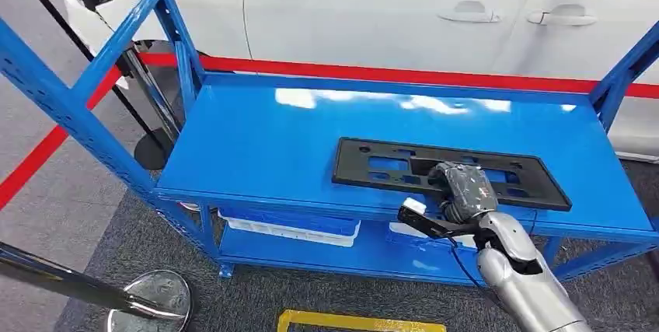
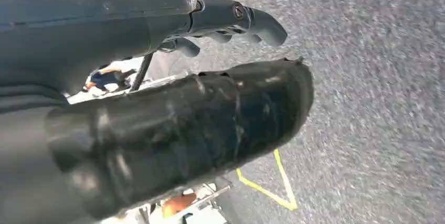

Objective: Take the parts from the cabinet and place them on the table.

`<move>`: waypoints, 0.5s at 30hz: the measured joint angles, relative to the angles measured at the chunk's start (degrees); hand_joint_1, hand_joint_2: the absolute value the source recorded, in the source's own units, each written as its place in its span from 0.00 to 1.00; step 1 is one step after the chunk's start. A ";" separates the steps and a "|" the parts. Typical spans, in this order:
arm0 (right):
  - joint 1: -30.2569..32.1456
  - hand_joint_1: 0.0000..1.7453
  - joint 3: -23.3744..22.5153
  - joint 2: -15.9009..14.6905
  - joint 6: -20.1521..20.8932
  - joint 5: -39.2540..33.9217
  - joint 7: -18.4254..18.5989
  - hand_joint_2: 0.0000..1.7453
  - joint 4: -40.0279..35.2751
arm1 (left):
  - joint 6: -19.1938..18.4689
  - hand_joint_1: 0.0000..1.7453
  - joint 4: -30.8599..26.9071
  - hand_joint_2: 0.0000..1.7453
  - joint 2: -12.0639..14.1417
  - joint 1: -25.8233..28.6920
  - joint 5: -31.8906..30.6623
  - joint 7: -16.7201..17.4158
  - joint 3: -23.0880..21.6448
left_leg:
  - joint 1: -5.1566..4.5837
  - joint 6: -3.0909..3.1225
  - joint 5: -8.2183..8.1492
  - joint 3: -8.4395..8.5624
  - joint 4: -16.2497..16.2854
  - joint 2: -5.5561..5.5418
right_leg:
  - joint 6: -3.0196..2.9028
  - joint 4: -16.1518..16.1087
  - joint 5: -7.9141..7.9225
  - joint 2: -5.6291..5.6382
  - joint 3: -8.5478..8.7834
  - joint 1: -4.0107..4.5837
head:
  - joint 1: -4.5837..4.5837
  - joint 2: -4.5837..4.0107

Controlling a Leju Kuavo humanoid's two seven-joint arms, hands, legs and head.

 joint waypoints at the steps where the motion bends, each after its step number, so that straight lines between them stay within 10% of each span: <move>1: -0.05 1.00 0.00 0.00 -0.04 0.00 0.02 1.00 0.06 | 0.00 0.00 -0.07 1.00 0.00 0.04 0.22 -0.59 0.05 | 0.00 -0.01 -0.01 0.04 0.00 0.00 | 0.00 -0.01 0.00 0.00 0.04 -0.01 | 0.00 -0.02; 15: 1.96 1.00 0.81 -1.31 -0.74 -3.97 -3.12 1.00 -5.19 | 1.49 0.00 -0.15 1.00 -0.15 0.59 2.06 -3.32 1.51 | -0.02 0.00 -0.16 0.23 0.02 0.05 | 0.03 -0.18 0.00 0.03 0.26 -0.07 | 0.00 0.00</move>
